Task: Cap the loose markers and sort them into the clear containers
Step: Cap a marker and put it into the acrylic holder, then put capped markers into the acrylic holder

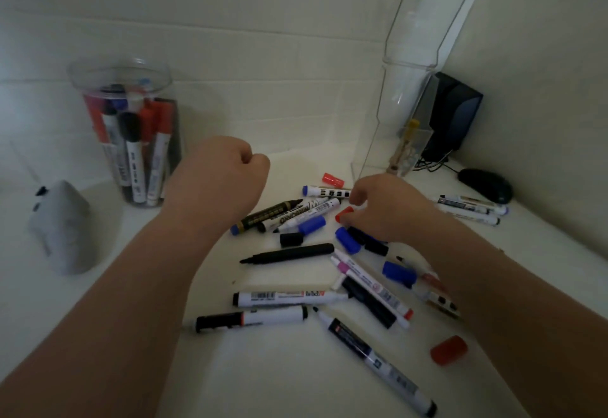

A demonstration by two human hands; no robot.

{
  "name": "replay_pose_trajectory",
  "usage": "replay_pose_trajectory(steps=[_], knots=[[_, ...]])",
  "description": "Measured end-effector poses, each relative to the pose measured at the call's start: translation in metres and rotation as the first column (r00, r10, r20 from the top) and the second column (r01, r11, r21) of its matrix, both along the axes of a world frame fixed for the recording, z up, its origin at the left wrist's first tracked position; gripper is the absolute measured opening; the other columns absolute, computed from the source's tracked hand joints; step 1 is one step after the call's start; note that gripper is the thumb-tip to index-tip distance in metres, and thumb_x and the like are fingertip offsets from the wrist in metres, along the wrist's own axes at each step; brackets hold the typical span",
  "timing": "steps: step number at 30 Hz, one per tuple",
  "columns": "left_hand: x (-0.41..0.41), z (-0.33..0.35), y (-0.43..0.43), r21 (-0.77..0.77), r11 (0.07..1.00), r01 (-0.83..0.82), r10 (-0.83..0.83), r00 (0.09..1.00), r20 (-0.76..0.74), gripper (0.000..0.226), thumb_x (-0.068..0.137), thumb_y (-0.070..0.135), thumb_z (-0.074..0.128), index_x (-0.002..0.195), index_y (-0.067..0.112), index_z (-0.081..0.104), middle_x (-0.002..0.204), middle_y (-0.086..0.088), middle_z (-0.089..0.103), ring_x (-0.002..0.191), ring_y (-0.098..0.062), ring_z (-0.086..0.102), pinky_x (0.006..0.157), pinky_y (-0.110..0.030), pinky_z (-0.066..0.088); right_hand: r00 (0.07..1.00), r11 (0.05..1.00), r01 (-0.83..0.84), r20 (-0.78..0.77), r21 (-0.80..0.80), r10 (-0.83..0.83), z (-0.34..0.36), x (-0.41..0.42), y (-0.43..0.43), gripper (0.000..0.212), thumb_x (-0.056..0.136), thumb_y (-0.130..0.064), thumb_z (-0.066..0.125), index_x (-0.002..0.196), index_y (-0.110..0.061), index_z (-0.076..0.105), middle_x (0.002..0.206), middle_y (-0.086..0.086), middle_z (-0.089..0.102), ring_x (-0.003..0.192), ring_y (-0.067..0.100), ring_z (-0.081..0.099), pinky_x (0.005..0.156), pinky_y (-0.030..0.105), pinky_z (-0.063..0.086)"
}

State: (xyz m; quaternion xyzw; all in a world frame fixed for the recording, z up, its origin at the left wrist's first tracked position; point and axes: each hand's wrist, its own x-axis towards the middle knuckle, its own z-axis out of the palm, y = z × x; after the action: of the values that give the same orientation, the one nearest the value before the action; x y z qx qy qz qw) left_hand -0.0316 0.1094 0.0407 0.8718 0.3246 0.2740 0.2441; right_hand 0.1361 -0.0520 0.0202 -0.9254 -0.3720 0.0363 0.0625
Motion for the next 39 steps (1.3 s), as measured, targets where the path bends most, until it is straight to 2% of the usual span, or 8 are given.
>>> replay_pose_trajectory(steps=[11, 16, 21, 25, 29, 31, 35, 39], knots=[[0.003, -0.004, 0.004, 0.087, 0.996, 0.022, -0.027, 0.998, 0.055, 0.035, 0.091, 0.028, 0.051, 0.066, 0.003, 0.051, 0.067, -0.018, 0.055, 0.062, -0.03, 0.052, 0.056, -0.034, 0.043, 0.996, 0.983, -0.024, -0.084, 0.183, 0.04, -0.006, -0.004, 0.006, 0.02, 0.085, -0.03, 0.074, 0.102, -0.029, 0.064, 0.099, -0.013, 0.064, 0.092, 0.005, 0.06, 0.079, 0.018, 0.047], [0.003, -0.009, -0.013, 0.147, 0.898, 0.415, -0.416, 0.909, -0.029, 0.007, 0.093, 0.038, 0.058, 0.093, 0.032, 0.06, 0.084, 0.016, 0.057, 0.073, -0.001, 0.053, 0.067, -0.023, 0.045, 0.944, 0.905, 0.056, -0.318, 0.421, 0.09, 0.027, -0.02, -0.033, 0.041, 0.082, -0.032, 0.077, 0.117, -0.034, 0.056, 0.093, -0.017, 0.074, 0.082, -0.007, 0.068, 0.074, 0.013, 0.043], [0.011, -0.016, -0.035, 0.209, 0.748, 0.631, -0.626, 0.774, -0.097, 0.039, 0.09, 0.049, 0.058, 0.128, 0.042, 0.057, 0.107, 0.026, 0.047, 0.09, 0.008, 0.051, 0.078, -0.013, 0.042, 0.743, 0.821, 0.237, -0.641, 0.52, 0.192, 0.049, -0.027, -0.064, 0.044, 0.085, -0.014, 0.07, 0.126, -0.024, 0.055, 0.103, -0.002, 0.077, 0.096, 0.013, 0.073, 0.088, 0.038, 0.053], [0.011, -0.016, -0.045, 0.265, 0.707, 0.655, -0.68, 0.733, 0.004, 0.037, 0.089, 0.053, 0.059, 0.122, 0.037, 0.065, 0.105, 0.022, 0.053, 0.081, -0.004, 0.058, 0.071, -0.025, 0.052, 0.43, 0.772, 0.305, -0.804, 0.558, 0.411, 0.04, -0.033, -0.065, 0.058, 0.075, -0.012, 0.078, 0.129, -0.014, 0.055, 0.109, 0.013, 0.074, 0.098, 0.024, 0.071, 0.08, 0.036, 0.054], [0.013, -0.018, -0.051, 0.266, 0.698, 0.665, -0.703, 0.707, 0.079, 0.023, 0.089, 0.042, 0.062, 0.105, 0.03, 0.073, 0.093, 0.018, 0.058, 0.077, 0.0, 0.056, 0.068, -0.01, 0.043, 0.288, 0.747, 0.355, -0.826, 0.562, 0.484, 0.028, -0.034, -0.066, 0.055, 0.076, -0.012, 0.077, 0.128, -0.012, 0.058, 0.112, 0.017, 0.071, 0.093, 0.024, 0.068, 0.072, 0.031, 0.056], [0.014, -0.02, -0.051, 0.251, 0.715, 0.653, -0.686, 0.725, 0.065, 0.024, 0.088, 0.04, 0.064, 0.106, 0.029, 0.075, 0.092, 0.018, 0.06, 0.08, 0.002, 0.056, 0.071, -0.005, 0.041, 0.405, 0.764, 0.293, -0.798, 0.575, 0.446, 0.031, -0.033, -0.072, 0.048, 0.08, -0.017, 0.074, 0.125, -0.014, 0.059, 0.111, 0.012, 0.073, 0.096, 0.023, 0.07, 0.076, 0.035, 0.054], [0.017, -0.024, -0.048, 0.211, 0.764, 0.61, -0.626, 0.78, 0.014, 0.033, 0.084, 0.049, 0.065, 0.111, 0.032, 0.073, 0.09, 0.023, 0.06, 0.083, 0.004, 0.057, 0.071, -0.01, 0.042, 0.924, 0.791, 0.19, -0.378, 0.581, 0.056, 0.044, -0.005, -0.099, 0.021, 0.089, -0.024, 0.07, 0.109, -0.026, 0.066, 0.096, -0.009, 0.076, 0.078, 0.003, 0.071, 0.068, 0.024, 0.052], [0.018, -0.028, -0.051, 0.186, 0.816, 0.547, -0.56, 0.828, 0.022, 0.035, 0.078, 0.053, 0.066, 0.109, 0.039, 0.069, 0.085, 0.029, 0.06, 0.081, 0.008, 0.06, 0.071, -0.008, 0.041, 0.923, 0.547, 0.378, -0.261, 0.747, -0.282, 0.027, 0.04, -0.136, 0.004, 0.093, -0.021, 0.068, 0.09, -0.022, 0.071, 0.075, -0.003, 0.075, 0.055, 0.005, 0.063, 0.051, 0.02, 0.047]])
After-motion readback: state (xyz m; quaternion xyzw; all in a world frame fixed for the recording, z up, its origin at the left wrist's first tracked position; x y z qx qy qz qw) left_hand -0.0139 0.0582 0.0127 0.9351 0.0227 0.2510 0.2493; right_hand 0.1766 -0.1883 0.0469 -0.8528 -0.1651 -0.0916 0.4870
